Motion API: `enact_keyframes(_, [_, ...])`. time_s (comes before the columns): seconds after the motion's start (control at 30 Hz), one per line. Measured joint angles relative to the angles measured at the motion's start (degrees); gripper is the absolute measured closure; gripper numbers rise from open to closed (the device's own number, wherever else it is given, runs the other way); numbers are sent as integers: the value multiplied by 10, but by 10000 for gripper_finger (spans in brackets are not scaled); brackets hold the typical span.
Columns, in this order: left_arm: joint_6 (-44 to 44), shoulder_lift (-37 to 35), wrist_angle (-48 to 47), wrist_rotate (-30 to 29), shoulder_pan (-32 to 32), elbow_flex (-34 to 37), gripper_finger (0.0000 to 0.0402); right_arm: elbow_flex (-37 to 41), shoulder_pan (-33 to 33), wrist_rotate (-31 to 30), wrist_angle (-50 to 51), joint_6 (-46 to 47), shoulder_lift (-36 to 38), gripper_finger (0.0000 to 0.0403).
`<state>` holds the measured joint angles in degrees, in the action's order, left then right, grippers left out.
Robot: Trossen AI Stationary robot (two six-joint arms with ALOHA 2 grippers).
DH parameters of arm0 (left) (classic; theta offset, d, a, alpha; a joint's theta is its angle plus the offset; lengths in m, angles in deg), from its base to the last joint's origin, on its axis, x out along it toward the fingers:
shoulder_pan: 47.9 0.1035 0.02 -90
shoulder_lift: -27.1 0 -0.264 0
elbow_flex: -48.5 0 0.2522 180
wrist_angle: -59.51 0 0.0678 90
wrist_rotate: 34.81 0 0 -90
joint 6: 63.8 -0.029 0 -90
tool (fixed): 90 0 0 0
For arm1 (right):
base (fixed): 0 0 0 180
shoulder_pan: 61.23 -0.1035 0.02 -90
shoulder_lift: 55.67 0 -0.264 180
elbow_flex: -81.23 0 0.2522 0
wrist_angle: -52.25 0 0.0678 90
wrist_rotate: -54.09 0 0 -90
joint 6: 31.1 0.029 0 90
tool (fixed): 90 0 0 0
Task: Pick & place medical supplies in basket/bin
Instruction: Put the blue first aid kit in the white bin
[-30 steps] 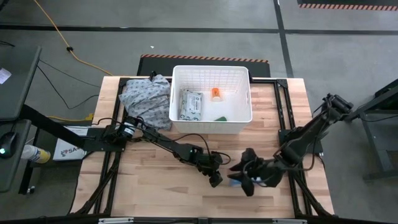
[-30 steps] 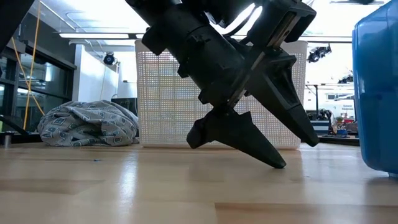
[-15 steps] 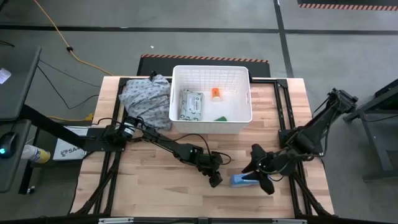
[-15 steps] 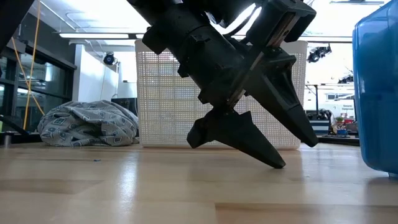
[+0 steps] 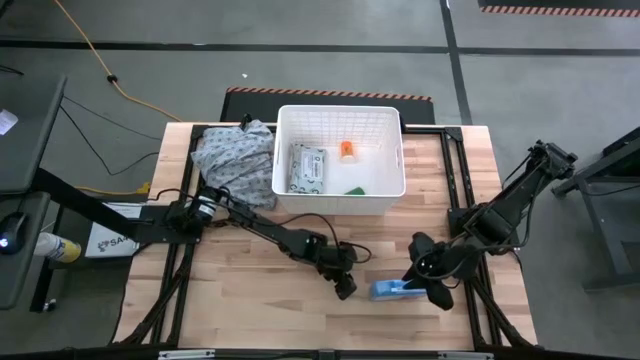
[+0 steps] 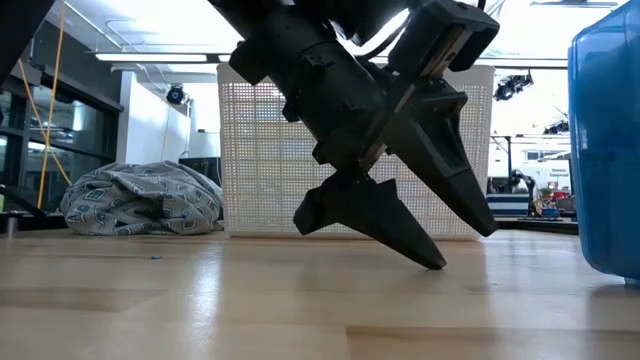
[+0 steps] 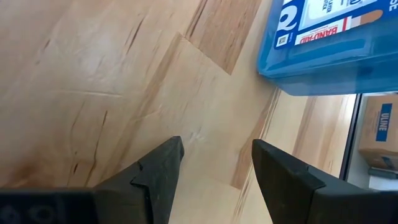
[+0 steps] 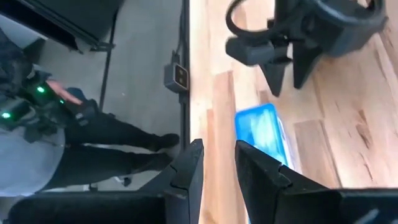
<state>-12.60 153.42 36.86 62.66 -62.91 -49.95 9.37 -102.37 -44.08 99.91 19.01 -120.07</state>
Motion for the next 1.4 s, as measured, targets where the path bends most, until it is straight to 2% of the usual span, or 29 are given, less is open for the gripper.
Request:
enact_keyframes(0.83, [46,-1,-35,38,1,0,163,0,0,4,138,4,0,307])
enact_keyframes(1.07, [46,-1,-35,38,1,0,163,0,4,5,151,1,0,269])
enact_keyframes(1.27, [47,-1,-35,42,4,0,163,0,23,6,151,-12,0,213])
enact_keyframes(1.4, [48,-1,-35,42,4,0,163,0,39,33,151,-27,0,172])
